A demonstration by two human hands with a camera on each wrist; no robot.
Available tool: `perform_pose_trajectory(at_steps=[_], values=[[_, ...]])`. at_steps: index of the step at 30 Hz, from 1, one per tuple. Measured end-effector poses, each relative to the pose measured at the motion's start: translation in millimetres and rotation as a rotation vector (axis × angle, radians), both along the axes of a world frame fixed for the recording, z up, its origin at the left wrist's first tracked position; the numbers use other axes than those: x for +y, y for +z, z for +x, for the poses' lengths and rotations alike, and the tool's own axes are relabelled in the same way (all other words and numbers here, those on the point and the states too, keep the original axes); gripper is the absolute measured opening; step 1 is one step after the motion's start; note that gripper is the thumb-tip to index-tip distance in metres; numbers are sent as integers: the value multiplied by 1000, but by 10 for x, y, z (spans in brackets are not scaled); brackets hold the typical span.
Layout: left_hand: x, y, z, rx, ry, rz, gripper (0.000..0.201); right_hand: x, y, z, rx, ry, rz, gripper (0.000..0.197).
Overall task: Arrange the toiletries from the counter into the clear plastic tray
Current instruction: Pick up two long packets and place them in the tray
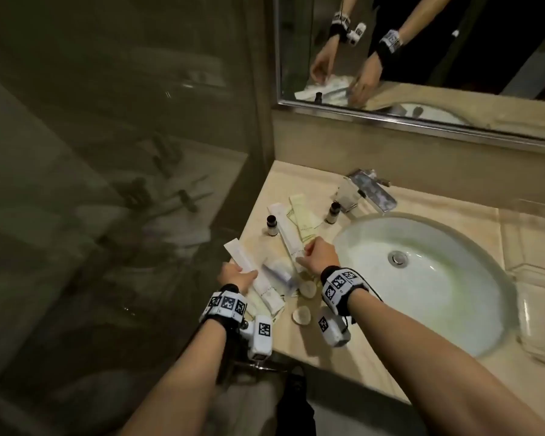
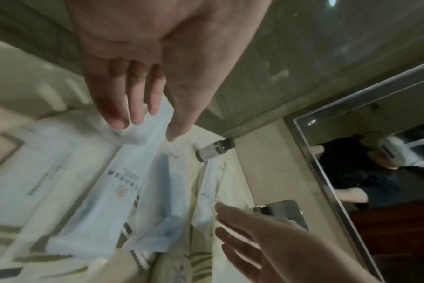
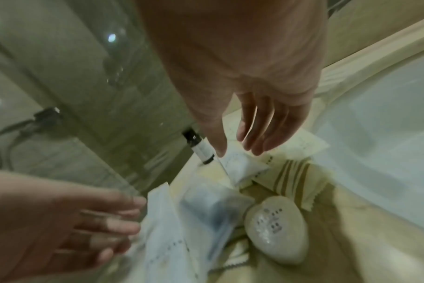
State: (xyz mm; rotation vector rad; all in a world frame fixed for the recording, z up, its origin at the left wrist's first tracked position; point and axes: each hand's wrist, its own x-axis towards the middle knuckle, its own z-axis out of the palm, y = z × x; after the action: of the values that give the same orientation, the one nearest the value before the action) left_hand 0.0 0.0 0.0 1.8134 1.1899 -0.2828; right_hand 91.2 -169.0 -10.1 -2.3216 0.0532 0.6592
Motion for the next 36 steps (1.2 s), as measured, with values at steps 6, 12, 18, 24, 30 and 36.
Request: perform_pose_trajectory(at_steps=[6,12,18,24,30,36], values=[[-42,-139,134,29,93,31,68,238,-187,77,-38,60,-225,61],[-12,-199,213,16,105,-1,44,311,-229,133,-7,38,-216,24],[77,-42,238,-58,132,-48,28,245,-21,222,47,4,-80,17],[204,394,390,-221,99,-10,17,77,393,348,-58,-57,107,27],[74,879,707,-380,-5,-24,16,-324,880,443,-137,-48,318,37],[-692,1263,1067,-491,-131,-73,19,-1250,1268,419,-97,-159,503,33]])
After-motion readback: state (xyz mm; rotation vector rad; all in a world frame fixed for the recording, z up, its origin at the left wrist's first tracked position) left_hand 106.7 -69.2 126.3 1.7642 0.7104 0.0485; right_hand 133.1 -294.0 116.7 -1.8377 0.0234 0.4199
